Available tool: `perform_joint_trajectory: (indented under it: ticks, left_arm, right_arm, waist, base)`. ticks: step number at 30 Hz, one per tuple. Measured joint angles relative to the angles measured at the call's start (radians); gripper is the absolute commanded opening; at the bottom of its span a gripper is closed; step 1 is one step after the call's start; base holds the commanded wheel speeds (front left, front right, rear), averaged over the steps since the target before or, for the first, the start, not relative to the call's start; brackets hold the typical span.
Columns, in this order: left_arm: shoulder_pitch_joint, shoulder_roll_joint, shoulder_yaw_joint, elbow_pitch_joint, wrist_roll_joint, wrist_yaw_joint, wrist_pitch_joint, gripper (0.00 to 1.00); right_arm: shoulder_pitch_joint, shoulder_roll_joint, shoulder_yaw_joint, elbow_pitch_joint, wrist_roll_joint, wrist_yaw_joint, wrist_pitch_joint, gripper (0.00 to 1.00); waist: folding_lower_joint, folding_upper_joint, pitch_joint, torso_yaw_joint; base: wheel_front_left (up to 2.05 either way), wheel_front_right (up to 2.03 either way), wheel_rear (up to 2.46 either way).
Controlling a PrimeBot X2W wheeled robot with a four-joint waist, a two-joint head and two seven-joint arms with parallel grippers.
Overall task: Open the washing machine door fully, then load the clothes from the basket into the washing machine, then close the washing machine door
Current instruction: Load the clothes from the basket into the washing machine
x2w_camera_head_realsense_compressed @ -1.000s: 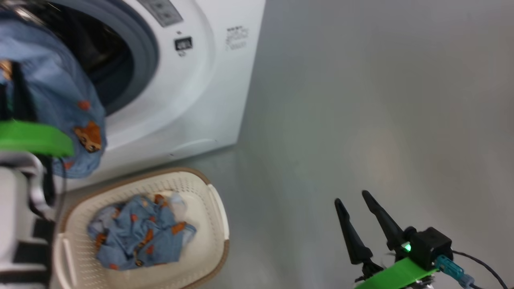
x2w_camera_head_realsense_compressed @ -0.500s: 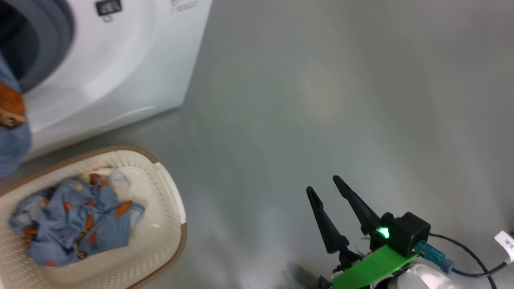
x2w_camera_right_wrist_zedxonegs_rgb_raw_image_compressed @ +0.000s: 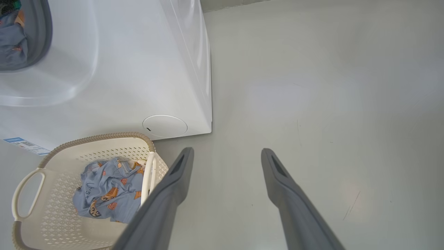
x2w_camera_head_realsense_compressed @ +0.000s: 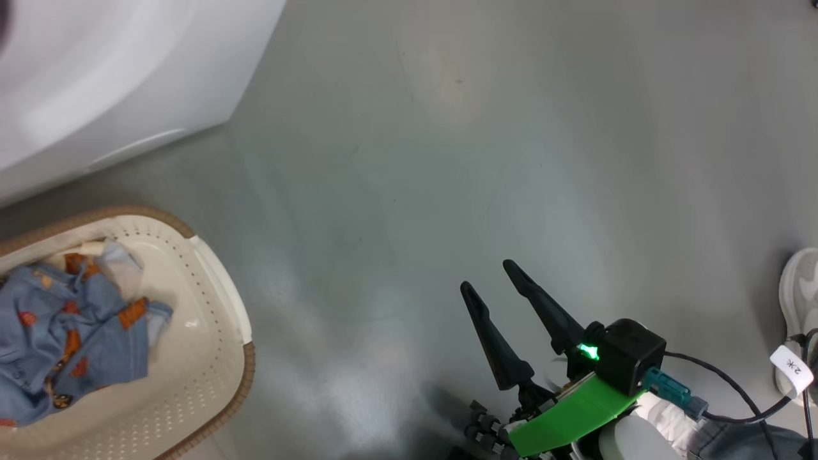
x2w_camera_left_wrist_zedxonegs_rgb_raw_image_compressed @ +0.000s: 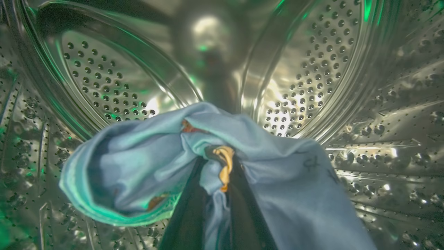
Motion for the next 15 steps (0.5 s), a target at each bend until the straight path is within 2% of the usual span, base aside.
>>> perform_joint_trajectory:
  ticks: [9, 15]
  left_arm:
    - [-0.087, 0.014, -0.008, 0.04, 0.033, 0.007, -0.001, 0.0]
    - [-0.124, 0.017, 0.013, -0.063, 0.053, 0.053, -0.001, 0.0]
  right_arm:
    - [-0.007, 0.001, 0.003, -0.006, 0.01, 0.0, 0.0, 1.0]
    - [-0.007, 0.001, 0.012, -0.008, 0.03, 0.0, 0.0, 1.0]
  waist:
    - [0.0, 0.0, 0.032, -0.014]
    - [-0.0001, 0.0, 0.038, -0.016]
  base:
    - [0.0, 0.0, 0.0]
    - [0.0, 0.0, 0.0]
